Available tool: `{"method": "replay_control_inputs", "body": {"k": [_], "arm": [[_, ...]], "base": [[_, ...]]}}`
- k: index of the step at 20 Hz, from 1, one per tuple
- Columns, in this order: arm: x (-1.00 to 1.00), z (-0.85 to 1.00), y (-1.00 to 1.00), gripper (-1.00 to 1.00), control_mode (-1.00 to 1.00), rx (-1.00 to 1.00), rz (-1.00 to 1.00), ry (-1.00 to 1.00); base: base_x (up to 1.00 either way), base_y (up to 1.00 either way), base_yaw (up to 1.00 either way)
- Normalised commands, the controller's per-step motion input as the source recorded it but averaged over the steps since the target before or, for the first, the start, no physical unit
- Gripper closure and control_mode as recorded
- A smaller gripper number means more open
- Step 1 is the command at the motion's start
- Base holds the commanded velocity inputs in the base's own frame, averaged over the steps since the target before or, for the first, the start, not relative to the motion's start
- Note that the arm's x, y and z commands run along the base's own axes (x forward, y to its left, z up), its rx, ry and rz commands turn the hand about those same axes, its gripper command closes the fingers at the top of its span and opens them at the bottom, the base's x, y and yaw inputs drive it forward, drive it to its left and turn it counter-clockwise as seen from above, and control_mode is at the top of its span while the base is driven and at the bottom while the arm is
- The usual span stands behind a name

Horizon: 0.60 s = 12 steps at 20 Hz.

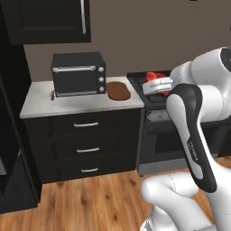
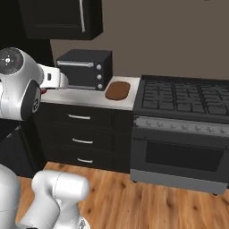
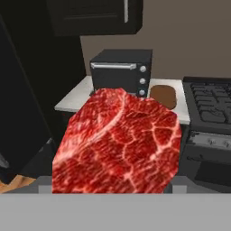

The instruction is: Retrieve the steak from the fridge and place it on the cutting board.

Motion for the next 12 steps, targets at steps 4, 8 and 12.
{"method": "replay_control_inputs", "body": {"k": [4,8,12], "arm": [[0.00,0.00,0.00,1.00,1.00,0.00,0.00,0.00],[0.00,0.00,0.00,1.00,1.00,0.00,0.00,0.00],[0.00,0.00,0.00,1.00,1.00,0.00,0.00,0.00]], "base": [[0.00,-0.67,0.00],[0.00,-0.47,0.00],[0.14,-0.08,0.00]]}}
